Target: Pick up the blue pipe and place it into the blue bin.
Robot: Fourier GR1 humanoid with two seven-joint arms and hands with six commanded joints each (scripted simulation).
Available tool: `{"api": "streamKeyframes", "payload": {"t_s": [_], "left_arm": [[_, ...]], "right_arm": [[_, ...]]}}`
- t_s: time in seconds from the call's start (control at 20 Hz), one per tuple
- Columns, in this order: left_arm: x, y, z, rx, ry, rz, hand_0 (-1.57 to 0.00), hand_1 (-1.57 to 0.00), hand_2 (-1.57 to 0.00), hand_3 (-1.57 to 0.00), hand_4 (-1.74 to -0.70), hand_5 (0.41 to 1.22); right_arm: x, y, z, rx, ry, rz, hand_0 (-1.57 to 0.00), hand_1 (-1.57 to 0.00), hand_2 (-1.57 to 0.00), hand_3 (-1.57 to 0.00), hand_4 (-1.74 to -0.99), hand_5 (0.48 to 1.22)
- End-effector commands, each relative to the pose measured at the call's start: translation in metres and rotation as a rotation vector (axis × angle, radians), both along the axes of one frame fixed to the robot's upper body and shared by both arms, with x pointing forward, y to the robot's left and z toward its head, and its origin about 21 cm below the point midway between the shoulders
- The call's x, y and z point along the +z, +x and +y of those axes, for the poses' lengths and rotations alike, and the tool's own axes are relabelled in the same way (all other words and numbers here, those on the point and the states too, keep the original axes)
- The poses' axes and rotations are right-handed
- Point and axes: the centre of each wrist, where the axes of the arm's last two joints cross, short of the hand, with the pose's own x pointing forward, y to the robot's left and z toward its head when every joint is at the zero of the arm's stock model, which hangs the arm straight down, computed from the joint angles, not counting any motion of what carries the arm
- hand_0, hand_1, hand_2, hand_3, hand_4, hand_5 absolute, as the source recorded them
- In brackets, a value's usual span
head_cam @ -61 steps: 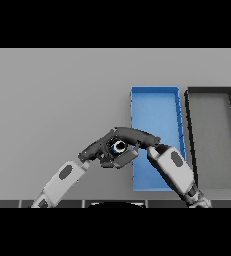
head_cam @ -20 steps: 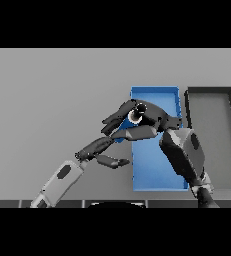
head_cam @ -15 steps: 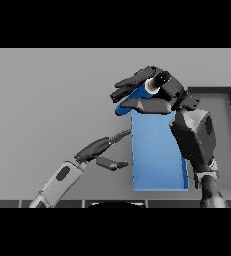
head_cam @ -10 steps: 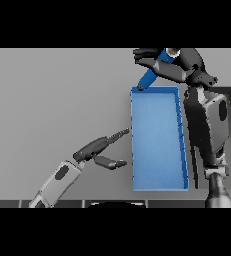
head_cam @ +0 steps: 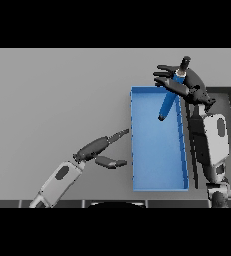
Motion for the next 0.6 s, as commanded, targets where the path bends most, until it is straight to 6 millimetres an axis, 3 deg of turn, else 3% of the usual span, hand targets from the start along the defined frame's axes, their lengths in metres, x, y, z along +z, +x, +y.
{"api": "streamKeyframes", "payload": {"t_s": [0.0,0.15,0.35,0.4,0.45,0.55], "left_arm": [[0.000,-0.001,0.001,-0.004,-0.012,-0.005,0.00,0.00,0.00,0.00,-0.89,0.470],[0.000,0.002,-0.001,0.001,-0.013,-0.011,0.00,0.00,0.00,0.00,-0.88,0.463],[0.000,-0.002,0.000,-0.001,-0.020,-0.010,0.00,0.00,0.00,0.00,-0.88,0.460],[-0.001,-0.002,-0.001,0.004,-0.014,-0.003,0.00,0.00,0.00,0.00,-0.89,0.457],[0.004,0.001,0.001,0.005,-0.019,-0.009,0.00,0.00,0.00,0.00,-0.89,0.455],[0.000,-0.005,0.000,-0.007,-0.014,-0.002,0.00,0.00,0.00,0.00,-0.89,0.454]], "right_arm": [[-0.011,-0.003,-0.004,-0.023,-0.006,0.039,-1.57,-1.57,-1.57,-1.57,-1.741,1.120],[-0.047,-0.009,-0.011,-0.052,-0.059,0.179,-1.57,-1.57,-1.57,-1.57,-1.741,1.122],[-0.088,-0.022,-0.012,-0.038,-0.145,0.337,-1.57,-1.57,-1.57,-1.57,-1.591,1.114],[-0.099,-0.026,-0.011,-0.036,-0.172,0.390,-1.57,-1.57,-1.57,-1.33,-1.599,1.110],[-0.105,-0.025,-0.014,-0.056,-0.188,0.450,-1.56,-1.46,-1.39,-1.12,-1.547,1.133],[-0.113,-0.026,-0.013,-0.060,-0.198,0.555,-1.04,-0.93,-0.89,-0.72,-1.455,1.164]]}}
